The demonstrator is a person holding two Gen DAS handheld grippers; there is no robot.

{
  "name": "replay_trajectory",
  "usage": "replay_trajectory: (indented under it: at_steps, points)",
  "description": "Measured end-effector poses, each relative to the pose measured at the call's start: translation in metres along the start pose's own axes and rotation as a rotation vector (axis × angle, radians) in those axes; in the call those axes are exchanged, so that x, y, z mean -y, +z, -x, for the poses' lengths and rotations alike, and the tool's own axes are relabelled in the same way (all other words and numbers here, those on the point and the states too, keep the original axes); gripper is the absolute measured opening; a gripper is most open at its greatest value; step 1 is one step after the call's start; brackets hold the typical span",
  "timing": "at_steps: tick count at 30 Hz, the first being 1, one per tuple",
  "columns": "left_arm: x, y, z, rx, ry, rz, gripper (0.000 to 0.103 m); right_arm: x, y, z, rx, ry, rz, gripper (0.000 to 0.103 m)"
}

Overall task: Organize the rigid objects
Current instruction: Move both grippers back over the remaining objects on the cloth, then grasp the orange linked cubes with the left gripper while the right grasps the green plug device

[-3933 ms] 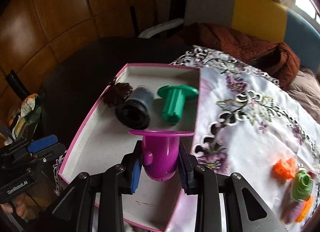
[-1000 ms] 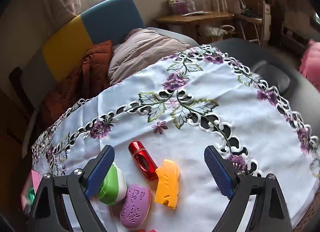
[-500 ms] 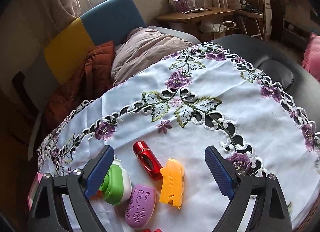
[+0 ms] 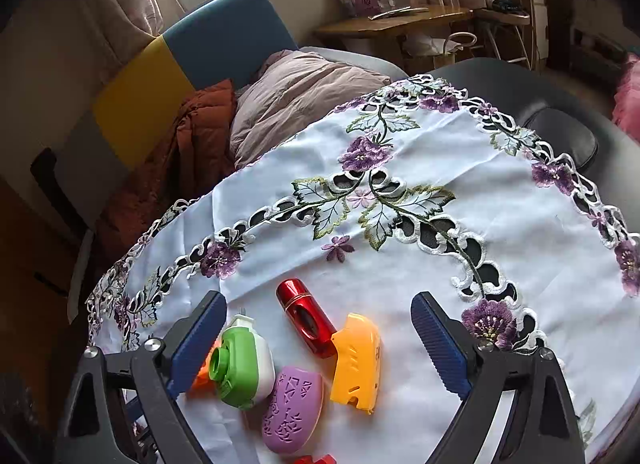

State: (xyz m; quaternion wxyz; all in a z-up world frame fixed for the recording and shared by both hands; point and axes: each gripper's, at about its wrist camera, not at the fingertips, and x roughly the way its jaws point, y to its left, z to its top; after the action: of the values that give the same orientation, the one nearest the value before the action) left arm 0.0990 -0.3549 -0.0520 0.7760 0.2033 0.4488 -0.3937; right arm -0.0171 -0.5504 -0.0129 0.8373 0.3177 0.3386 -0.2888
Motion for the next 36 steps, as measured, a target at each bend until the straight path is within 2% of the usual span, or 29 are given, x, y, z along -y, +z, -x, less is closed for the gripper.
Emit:
replay_trajectory:
  at_steps: [4,9,17,19,21,22,23,25,27,32,36]
  points:
    - [0.008,0.015,-0.011,-0.007,-0.018,-0.073,0.043,0.002,0.000,-0.001,-0.009,0.014,-0.017,0.094]
    - [0.011,0.027,-0.027,-0.043,-0.030,-0.139,0.051,0.005,0.001,-0.003,-0.018,0.028,-0.035,0.095]
    - [0.013,0.038,-0.050,-0.069,-0.031,-0.200,0.051,0.006,0.001,-0.007,-0.043,0.041,-0.045,0.096]
    - [0.012,0.039,-0.060,-0.090,-0.030,-0.187,0.051,0.005,0.001,-0.008,-0.044,0.039,-0.042,0.096]
    - [0.010,0.035,-0.065,-0.083,-0.031,-0.155,0.044,0.006,0.000,-0.009,-0.046,0.037,-0.043,0.096]
    - [0.009,0.034,-0.063,-0.070,-0.033,-0.146,0.033,0.006,0.001,-0.009,-0.047,0.037,-0.044,0.096]
    - [0.006,0.032,-0.062,-0.064,-0.042,-0.119,0.031,0.006,0.001,-0.009,-0.045,0.036,-0.044,0.096]
    - [-0.001,0.029,-0.058,-0.054,-0.057,-0.060,0.029,0.007,0.002,-0.010,-0.044,0.030,-0.040,0.096]
    - [-0.004,0.023,-0.053,-0.043,-0.049,-0.028,0.026,0.006,0.002,-0.009,-0.043,0.030,-0.038,0.096]
    - [-0.008,-0.003,-0.034,-0.023,-0.020,0.058,0.026,0.006,0.001,-0.011,-0.050,0.025,-0.032,0.096]
    - [0.001,-0.029,-0.017,0.009,0.012,0.068,0.026,0.006,0.001,-0.010,-0.048,0.023,-0.027,0.096]
